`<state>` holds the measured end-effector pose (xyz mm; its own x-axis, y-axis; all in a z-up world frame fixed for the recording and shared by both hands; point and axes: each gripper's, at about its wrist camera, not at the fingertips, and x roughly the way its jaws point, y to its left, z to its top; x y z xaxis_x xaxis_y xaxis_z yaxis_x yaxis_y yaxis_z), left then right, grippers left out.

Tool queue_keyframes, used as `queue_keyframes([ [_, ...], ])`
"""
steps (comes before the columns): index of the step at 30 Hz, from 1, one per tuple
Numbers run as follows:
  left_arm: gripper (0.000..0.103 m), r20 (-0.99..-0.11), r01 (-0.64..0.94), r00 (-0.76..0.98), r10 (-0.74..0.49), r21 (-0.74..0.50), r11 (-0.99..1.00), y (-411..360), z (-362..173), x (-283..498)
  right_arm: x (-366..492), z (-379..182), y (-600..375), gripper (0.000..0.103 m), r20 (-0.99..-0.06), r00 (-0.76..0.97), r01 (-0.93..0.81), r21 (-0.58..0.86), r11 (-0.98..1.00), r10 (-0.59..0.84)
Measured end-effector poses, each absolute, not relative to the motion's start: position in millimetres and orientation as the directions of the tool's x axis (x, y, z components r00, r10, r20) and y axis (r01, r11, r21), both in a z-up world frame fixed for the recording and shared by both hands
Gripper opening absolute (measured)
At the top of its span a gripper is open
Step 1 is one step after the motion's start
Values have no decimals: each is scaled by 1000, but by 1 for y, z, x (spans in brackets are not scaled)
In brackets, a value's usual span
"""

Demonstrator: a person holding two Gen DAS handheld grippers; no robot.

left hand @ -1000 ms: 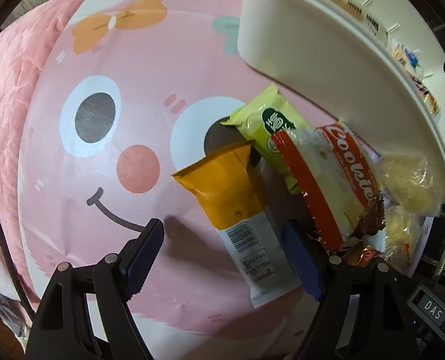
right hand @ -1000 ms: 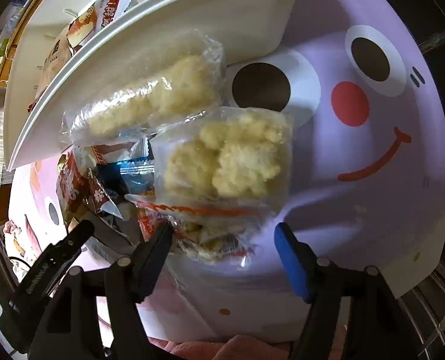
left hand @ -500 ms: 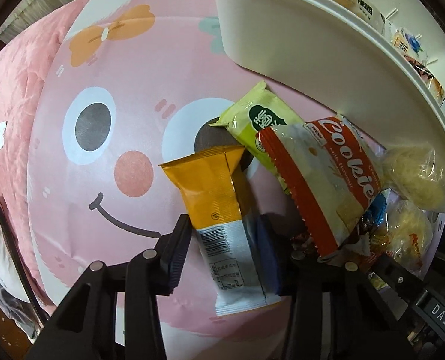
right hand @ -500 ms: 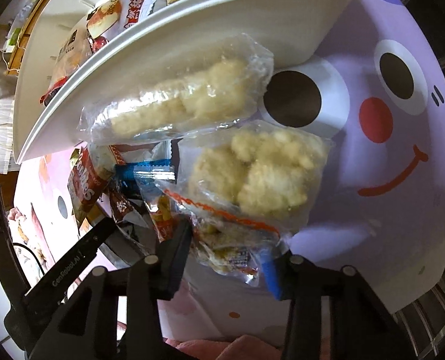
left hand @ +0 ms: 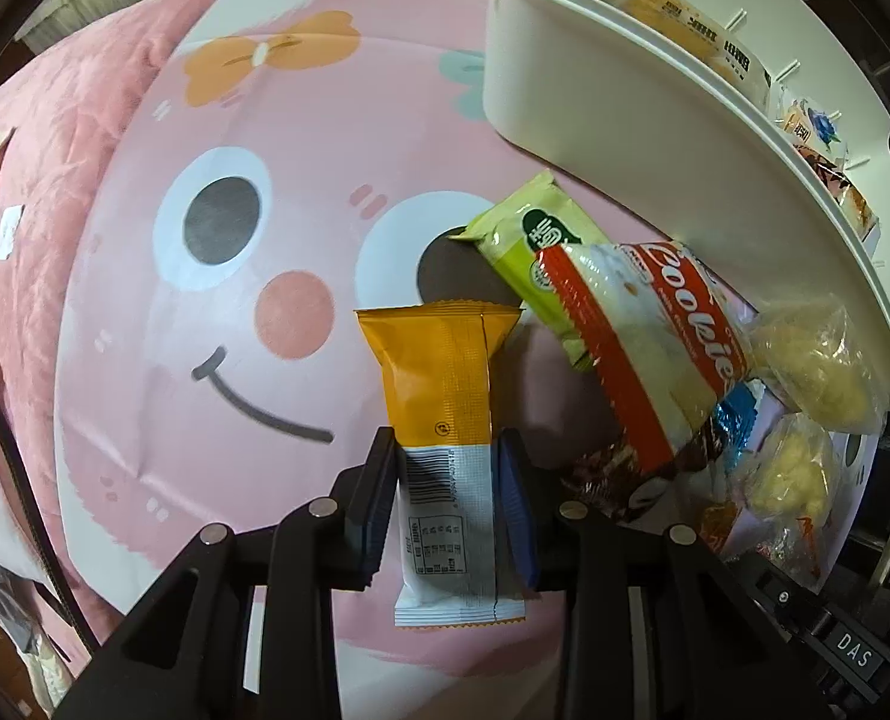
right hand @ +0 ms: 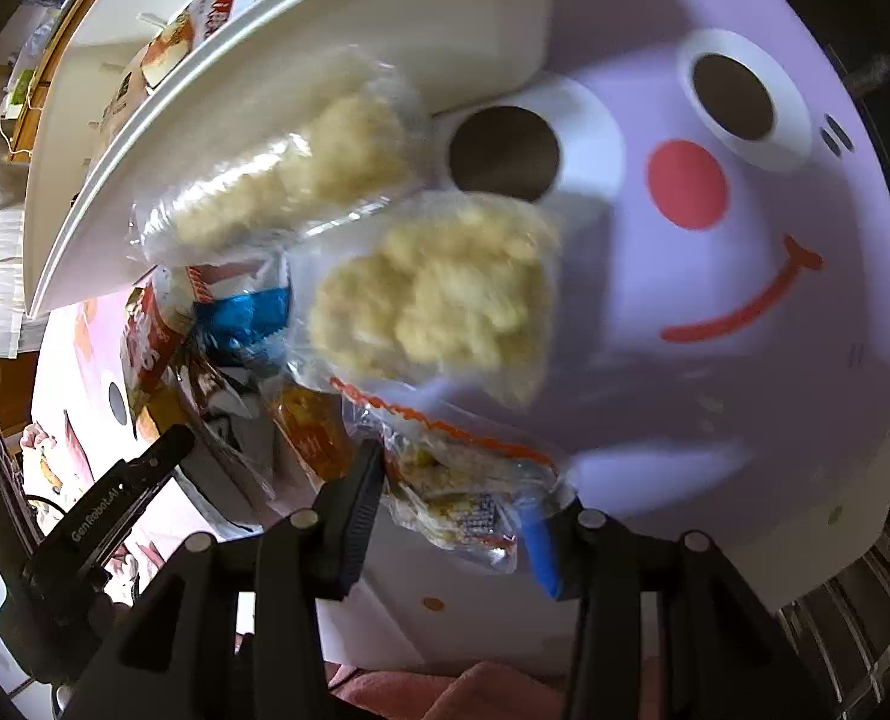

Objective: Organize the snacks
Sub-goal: 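Grasp the orange-and-white bar with the left gripper while the right grasps a small clear snack bag, then carry both snacks over the white tray and open both grippers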

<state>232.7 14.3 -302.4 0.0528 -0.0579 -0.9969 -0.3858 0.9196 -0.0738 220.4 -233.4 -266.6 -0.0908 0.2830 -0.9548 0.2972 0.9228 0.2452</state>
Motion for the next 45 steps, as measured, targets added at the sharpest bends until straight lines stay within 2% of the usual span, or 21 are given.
queue_keyframes([
  [3, 31, -996, -404, 72, -49, -74, 912, 19, -298, 227, 214, -263, -239, 39, -953, -75, 299, 261, 918, 295],
  [20, 32, -990, -414, 137, -33, -88, 906, 15, -210, 172, 176, -240, -255, 39, -947, -9, 221, 312, 924, 322],
  [32, 32, -977, -241, 206, -46, -97, 966, 5, -128, 186, 192, -169, -286, 39, -925, 167, 160, 366, 917, 340],
  [45, 32, -944, -69, 330, -23, -48, 996, -7, -65, 251, 228, -104, -291, 39, -868, 394, 56, 351, 935, 303],
])
